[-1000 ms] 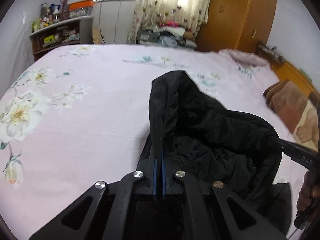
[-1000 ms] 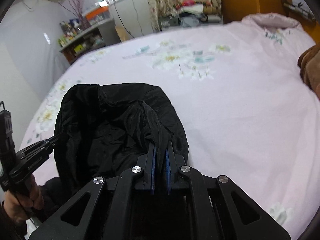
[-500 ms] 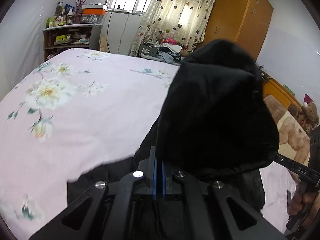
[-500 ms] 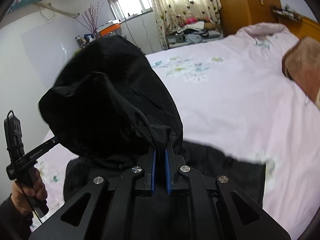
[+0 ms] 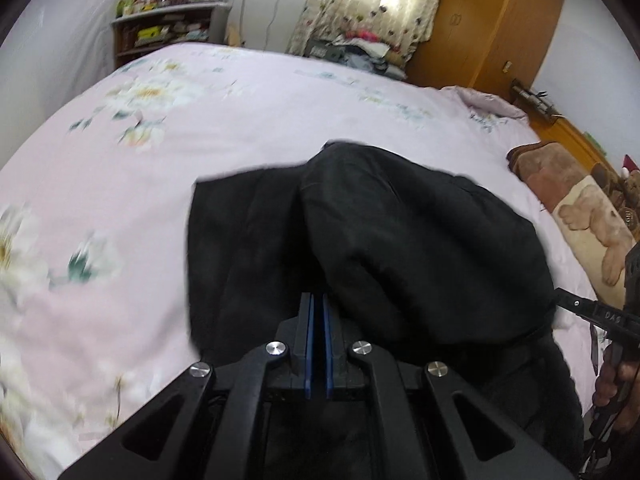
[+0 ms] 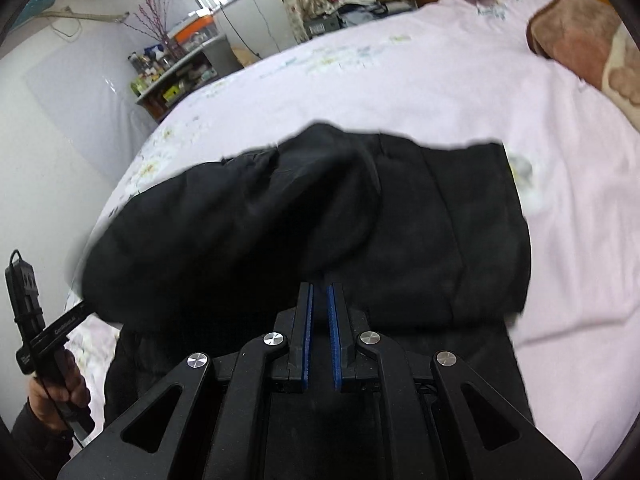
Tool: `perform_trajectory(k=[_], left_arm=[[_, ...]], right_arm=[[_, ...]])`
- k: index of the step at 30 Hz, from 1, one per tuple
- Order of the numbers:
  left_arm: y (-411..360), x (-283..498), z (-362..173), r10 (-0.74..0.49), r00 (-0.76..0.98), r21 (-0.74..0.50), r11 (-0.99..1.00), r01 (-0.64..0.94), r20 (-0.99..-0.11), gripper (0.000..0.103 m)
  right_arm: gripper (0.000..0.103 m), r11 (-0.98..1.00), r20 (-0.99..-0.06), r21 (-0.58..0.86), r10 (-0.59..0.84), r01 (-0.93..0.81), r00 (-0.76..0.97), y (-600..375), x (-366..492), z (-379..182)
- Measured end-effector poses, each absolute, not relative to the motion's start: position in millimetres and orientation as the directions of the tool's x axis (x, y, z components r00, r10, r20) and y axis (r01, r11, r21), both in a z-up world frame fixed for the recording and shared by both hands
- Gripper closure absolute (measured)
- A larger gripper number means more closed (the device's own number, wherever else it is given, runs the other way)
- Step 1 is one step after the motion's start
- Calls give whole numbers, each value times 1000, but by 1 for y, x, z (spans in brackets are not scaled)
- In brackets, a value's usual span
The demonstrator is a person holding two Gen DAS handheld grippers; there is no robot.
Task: Fold large clothes
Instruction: 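Lift the hem with both tools and fold it toward the hood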
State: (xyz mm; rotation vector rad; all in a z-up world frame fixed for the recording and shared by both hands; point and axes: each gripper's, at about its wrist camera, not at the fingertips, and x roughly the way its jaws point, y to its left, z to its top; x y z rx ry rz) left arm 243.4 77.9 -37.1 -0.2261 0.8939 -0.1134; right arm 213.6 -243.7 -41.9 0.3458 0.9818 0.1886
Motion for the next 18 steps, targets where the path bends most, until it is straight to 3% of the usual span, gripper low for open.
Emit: perform_trajectory(k=[2, 5, 6, 9, 14, 15, 16, 18], left_arm=[[86, 232, -40, -193, 618, -265, 964, -26, -762, 98], [89, 217, -37, -199, 628, -302, 952, -60, -752, 98], [88, 217, -34, -205, 636, -314, 947, -62, -744, 91], [76, 222, -22, -236, 666, -345, 938, -35, -707, 50], [40, 238, -13, -294, 673, -343, 937, 63, -678, 47], [34, 241, -13, -303, 666, -340, 937, 78, -682, 47], [29, 243, -14, -309, 661, -336, 938, 92, -683, 47], [24, 240, -13, -322, 666, -335, 935, 114, -672, 47]], right_arm=[[93, 921, -783, 390, 321, 18, 533, -247, 208, -45], [70, 881, -747, 472, 382, 28, 544, -251, 206, -42], [60, 872, -737, 490, 399, 24, 546, -250, 205, -40], [58, 845, -719, 534, 451, 4, 529, -236, 211, -41], [58, 810, -726, 586, 512, 26, 459, -208, 236, -63], [73, 798, -724, 601, 527, 33, 446, -204, 240, -67], [96, 802, -728, 596, 522, 35, 445, -201, 242, -68], [101, 813, -725, 582, 510, 15, 464, -192, 238, -65]])
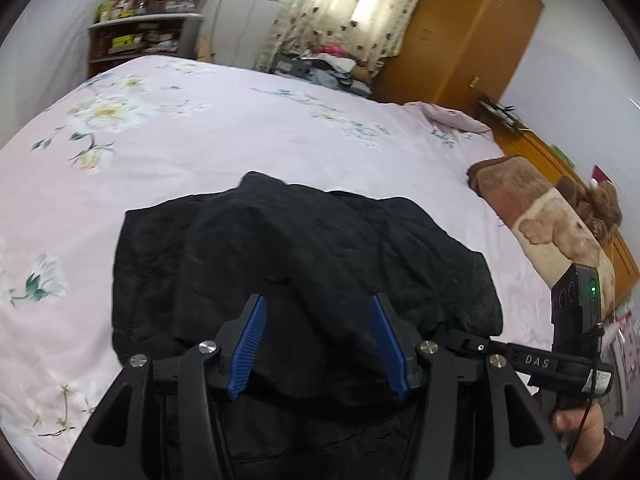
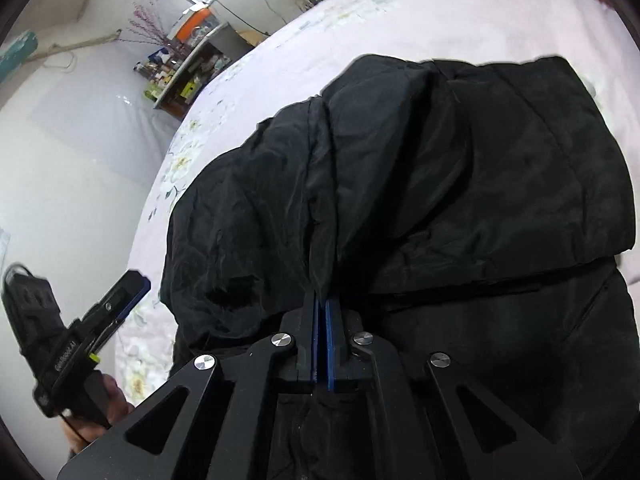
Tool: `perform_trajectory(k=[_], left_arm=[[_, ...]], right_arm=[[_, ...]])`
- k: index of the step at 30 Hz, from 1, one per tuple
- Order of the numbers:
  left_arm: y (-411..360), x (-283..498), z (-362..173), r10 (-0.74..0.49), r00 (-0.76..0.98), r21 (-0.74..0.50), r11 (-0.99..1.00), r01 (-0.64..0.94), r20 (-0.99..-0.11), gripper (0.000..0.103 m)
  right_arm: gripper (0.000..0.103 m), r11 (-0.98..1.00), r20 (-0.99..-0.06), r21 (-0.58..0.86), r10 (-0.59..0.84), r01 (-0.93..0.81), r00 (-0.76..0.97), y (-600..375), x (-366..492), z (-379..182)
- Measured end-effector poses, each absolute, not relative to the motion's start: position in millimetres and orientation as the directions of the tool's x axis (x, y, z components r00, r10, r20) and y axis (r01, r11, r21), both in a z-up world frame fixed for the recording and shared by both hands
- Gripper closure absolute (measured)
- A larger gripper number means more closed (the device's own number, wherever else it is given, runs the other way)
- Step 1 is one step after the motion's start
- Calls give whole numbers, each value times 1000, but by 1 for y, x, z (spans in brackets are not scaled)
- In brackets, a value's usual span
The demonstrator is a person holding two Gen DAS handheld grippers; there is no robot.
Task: Fold large clothes
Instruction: 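Lift the hem with both tools and fold it toward the hood, then open both tools and press the folded jacket flat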
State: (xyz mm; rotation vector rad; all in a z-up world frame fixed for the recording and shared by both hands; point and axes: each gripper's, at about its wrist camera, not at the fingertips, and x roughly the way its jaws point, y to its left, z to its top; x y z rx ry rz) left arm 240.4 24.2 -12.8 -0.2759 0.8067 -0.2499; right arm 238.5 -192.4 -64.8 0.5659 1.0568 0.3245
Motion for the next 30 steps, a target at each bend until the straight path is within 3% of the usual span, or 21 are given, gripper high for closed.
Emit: perform_trajectory(k=[8, 15, 19, 21, 26, 30], left_arm=[[32, 230, -83, -294, 574, -337, 941, 33, -764, 47], [9, 230, -97, -202, 594, -213, 976, 51, -779, 47], [10, 226, -87, -217, 568, -225, 973, 58, -794, 47], [14, 219, -80, -238, 557, -240, 968, 71, -796, 47], [23, 208, -38, -250, 636, -228, 967, 117, -730, 47], [24, 249, -9, -233, 709, -204, 971, 128, -665, 47]], right_arm=[[102, 848, -789, 526, 458, 64, 410, -181, 213, -118], [103, 884, -821, 467, 422, 28, 384, -168, 226, -120], [94, 884, -819, 468, 428, 13, 383, -172, 222, -113], [79, 892, -814, 452, 416, -6, 405, -182, 213, -97], [78, 924, -764, 373, 356, -81, 537, -197, 210, -43], [78, 950, -733, 297, 294, -100, 613, -197, 238, -19]])
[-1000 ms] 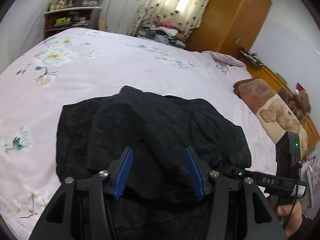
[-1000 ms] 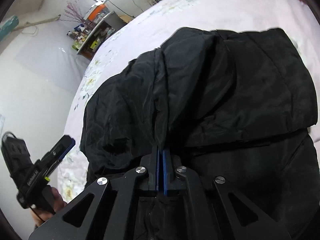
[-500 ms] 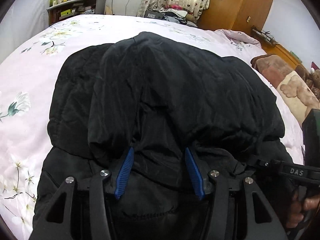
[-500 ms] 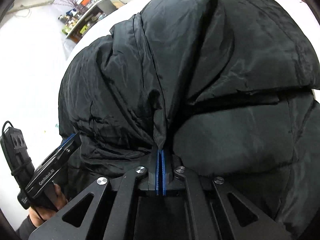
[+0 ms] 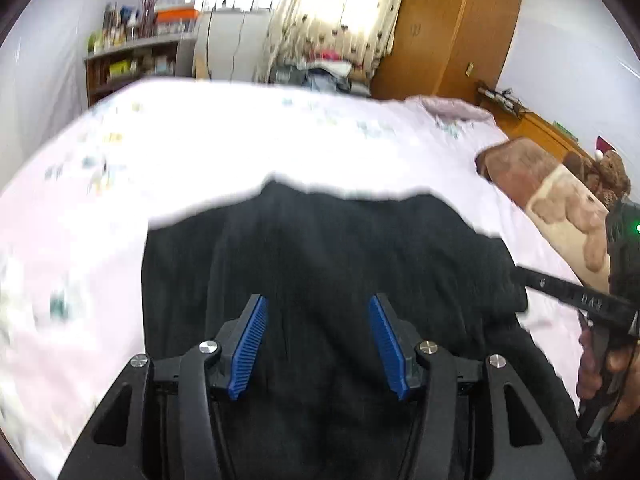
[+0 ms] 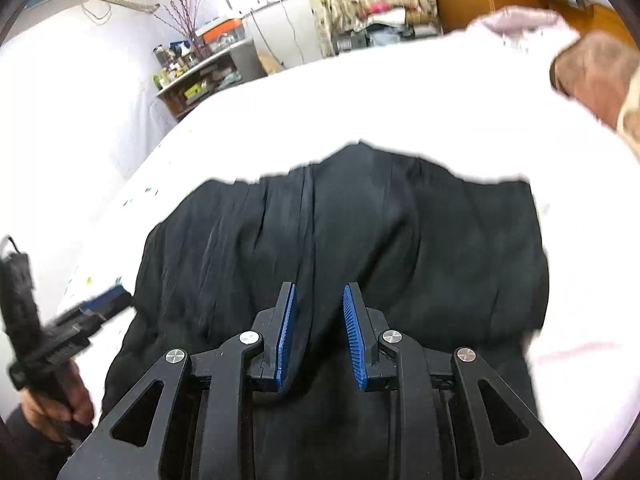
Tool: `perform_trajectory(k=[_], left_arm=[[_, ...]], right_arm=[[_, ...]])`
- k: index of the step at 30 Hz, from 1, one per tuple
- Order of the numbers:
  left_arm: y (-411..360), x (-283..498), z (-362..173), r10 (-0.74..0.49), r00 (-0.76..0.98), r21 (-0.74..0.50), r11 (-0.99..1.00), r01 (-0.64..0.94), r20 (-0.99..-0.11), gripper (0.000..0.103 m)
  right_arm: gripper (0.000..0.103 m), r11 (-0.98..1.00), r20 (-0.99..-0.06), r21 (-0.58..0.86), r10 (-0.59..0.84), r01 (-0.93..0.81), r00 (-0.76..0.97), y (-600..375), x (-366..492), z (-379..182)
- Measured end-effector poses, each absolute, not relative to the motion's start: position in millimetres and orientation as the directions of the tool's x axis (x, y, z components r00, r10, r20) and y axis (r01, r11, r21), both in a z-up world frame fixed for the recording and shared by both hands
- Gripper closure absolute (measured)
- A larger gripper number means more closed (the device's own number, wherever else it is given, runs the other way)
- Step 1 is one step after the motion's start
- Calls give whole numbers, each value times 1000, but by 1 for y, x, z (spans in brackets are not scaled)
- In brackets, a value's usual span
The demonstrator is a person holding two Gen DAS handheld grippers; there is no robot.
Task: Fold large clothes
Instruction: 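Open both tools and press the folded jacket flat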
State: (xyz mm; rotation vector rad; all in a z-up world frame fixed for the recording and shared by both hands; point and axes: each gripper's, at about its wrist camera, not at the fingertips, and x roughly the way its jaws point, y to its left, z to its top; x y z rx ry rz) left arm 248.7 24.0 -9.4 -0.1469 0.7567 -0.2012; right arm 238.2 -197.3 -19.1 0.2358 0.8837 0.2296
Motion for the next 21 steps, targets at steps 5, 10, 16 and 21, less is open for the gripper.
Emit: perform_trajectory(k=[5, 10, 16, 21], left_arm=[[38, 311, -42, -149, 677, -169, 985, 37, -721, 47], [48, 311, -93, -124, 654, -147, 989, 20, -747, 48], [41, 308, -93, -104, 655, -114, 993, 28, -749, 49], [44, 286, -51, -161, 688, -166, 984, 60, -708, 49]], right_arm=[[78, 976, -761, 210, 203, -63, 617, -198, 295, -39], [80, 982, -810, 189, 171, -26, 561, -209, 302, -81], [80, 975, -804, 222, 183, 0, 565, -222, 296, -94], [78, 978, -773, 209, 170, -8, 611, -217, 283, -48]])
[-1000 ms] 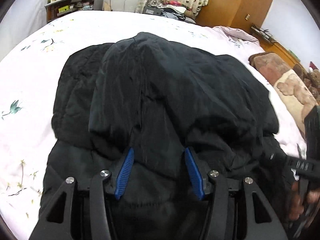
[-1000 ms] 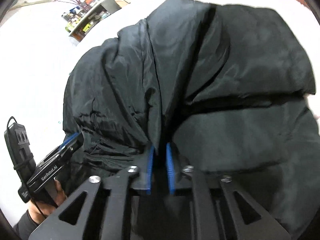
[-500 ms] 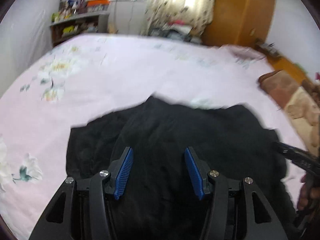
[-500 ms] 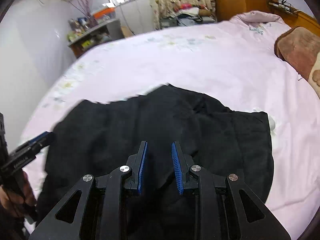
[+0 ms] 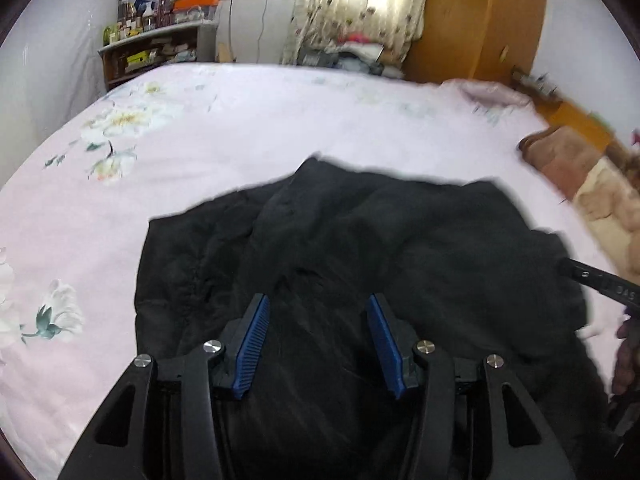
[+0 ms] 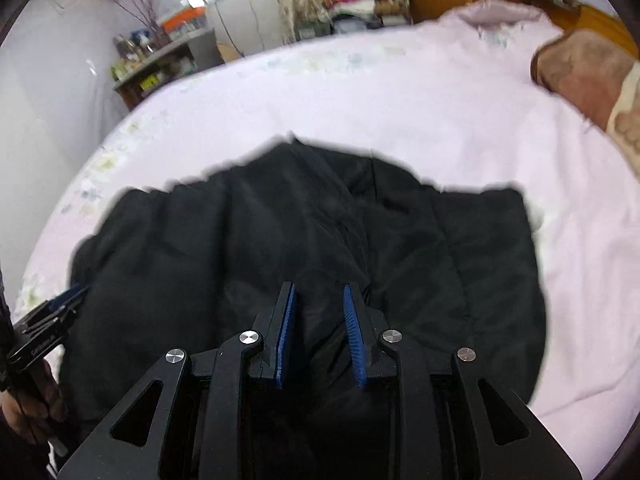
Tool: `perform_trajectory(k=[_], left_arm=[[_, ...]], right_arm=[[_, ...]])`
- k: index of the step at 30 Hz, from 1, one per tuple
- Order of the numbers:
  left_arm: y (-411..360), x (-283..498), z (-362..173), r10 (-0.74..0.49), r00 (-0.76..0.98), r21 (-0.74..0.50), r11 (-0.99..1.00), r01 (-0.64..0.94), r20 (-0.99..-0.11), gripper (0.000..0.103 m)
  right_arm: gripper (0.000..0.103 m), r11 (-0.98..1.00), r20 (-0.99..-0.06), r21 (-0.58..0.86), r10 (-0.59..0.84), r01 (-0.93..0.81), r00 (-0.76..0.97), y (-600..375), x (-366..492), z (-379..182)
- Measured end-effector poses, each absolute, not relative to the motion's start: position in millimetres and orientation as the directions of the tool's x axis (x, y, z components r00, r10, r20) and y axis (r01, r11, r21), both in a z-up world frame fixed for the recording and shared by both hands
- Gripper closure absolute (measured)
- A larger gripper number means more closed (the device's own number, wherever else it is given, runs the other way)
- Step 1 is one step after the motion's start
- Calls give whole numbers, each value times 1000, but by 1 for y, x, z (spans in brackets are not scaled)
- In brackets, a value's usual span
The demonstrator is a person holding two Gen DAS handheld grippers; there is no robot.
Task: Fold large clothes
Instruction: 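Open both tools and press the folded jacket flat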
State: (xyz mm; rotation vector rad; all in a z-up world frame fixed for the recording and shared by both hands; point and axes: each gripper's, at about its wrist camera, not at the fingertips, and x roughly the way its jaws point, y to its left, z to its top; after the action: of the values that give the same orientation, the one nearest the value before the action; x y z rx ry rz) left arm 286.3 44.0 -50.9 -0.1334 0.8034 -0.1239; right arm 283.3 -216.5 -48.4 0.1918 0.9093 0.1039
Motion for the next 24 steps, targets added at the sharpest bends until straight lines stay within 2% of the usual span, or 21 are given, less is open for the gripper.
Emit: perform_trajectory(k=[3, 5, 7, 10, 14, 17, 21, 24], left_arm=[[39, 264, -39, -213, 716, -191, 975, 113, -665, 49], [33, 259, -48, -225, 696, -192, 973, 127, -682, 49], [29, 258, -70, -213, 651, -188, 976, 109, -729, 49], [26, 252, -88, -215, 642, -186, 976, 113, -736, 49], [18, 255, -93, -188, 633, -150, 982, 113, -751, 49], [19, 254, -77, -191, 619, -164, 981, 102, -762, 53], [17, 227, -53, -264, 651, -221, 964, 149, -711, 54], [5, 217, -65, -279, 627, -207, 960, 187, -727, 54]], right_arm=[[78, 966, -712, 242, 237, -86, 661, -201, 262, -22], [78, 960, -708, 237, 274, -146, 651, -182, 257, -22], [78, 956, -742, 227, 292, -185, 603, -163, 256, -41], [78, 965, -807, 183, 257, -189, 532, -156, 260, -80], [80, 969, -821, 161, 236, -185, 520, -153, 261, -102], [80, 972, -833, 155, 224, -176, 506, -151, 264, -92], [80, 966, -790, 170, 251, -193, 559, -152, 242, -56], [80, 958, -781, 196, 282, -210, 557, -148, 226, -56]])
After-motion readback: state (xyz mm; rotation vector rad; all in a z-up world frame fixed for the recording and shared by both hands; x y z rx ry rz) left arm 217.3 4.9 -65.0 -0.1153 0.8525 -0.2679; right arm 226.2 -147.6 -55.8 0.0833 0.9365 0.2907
